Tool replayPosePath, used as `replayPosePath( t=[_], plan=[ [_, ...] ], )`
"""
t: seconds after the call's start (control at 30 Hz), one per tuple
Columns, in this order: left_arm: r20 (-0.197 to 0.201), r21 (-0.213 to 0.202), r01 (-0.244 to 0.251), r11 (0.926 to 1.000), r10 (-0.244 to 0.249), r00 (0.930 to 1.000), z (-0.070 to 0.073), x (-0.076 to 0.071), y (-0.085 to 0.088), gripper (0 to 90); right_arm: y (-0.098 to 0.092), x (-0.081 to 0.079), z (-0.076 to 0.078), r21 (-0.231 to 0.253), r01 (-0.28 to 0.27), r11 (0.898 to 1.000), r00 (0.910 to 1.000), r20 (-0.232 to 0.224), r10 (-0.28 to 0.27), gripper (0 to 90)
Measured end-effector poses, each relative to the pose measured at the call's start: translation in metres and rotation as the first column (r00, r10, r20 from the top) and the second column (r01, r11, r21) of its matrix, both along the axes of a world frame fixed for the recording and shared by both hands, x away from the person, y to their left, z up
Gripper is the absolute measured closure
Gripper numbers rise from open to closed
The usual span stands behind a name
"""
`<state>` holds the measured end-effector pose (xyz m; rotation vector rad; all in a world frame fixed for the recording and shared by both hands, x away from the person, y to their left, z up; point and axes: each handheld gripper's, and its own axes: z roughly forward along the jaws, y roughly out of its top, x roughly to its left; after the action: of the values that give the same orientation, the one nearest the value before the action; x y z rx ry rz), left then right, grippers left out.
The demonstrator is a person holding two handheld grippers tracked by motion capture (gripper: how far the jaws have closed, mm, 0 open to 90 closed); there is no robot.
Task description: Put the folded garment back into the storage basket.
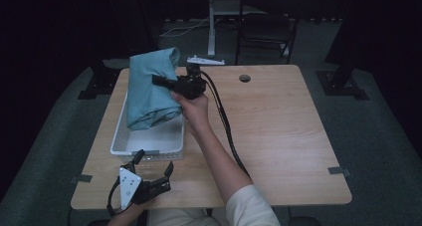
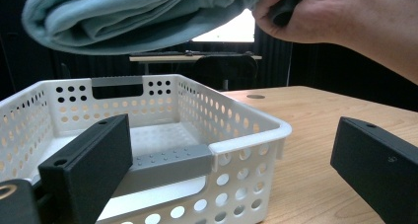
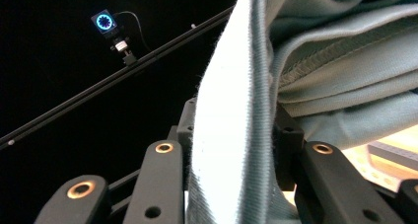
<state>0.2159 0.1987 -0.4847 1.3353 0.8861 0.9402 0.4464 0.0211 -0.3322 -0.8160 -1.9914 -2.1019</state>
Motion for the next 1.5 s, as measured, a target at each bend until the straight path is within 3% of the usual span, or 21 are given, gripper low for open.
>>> replayPosePath(
  t=[0.37, 0.57, 0.8, 1.23, 1.5],
  plan=[
    [0.003, -0.001, -0.007, 1.0000, 0.007, 1.0000, 0.000, 0.000, 0.000, 3.6, 0.025, -0.001, 0.002, -0.014, -0.048, 0.999, 0.9988, 0.004, 0.048, 66.8],
    [0.005, -0.004, -0.007, 1.0000, 0.007, 1.0000, 0.000, -0.001, 0.000, 3.6, 0.033, -0.001, 0.004, 0.013, -0.050, 0.999, 0.9988, 0.000, 0.050, 66.6],
    [0.005, -0.004, -0.005, 1.0000, 0.005, 1.0000, 0.000, -0.001, 0.000, 3.6, 0.039, -0.003, 0.001, 0.012, -0.037, 0.999, 0.9993, -0.009, 0.037, 66.8],
    [0.005, -0.002, 0.005, 1.0000, -0.005, 1.0000, 0.000, 0.000, 0.001, 3.6, 0.042, -0.001, -0.034, -0.061, -0.023, 0.998, 0.9966, -0.080, 0.018, 66.8],
    [0.005, -0.003, 0.005, 1.0000, -0.005, 1.0000, 0.000, 0.000, 0.001, 3.6, 0.047, 0.002, -0.048, -0.126, -0.010, 0.992, 0.9941, -0.108, -0.004, 66.9]
  ],
)
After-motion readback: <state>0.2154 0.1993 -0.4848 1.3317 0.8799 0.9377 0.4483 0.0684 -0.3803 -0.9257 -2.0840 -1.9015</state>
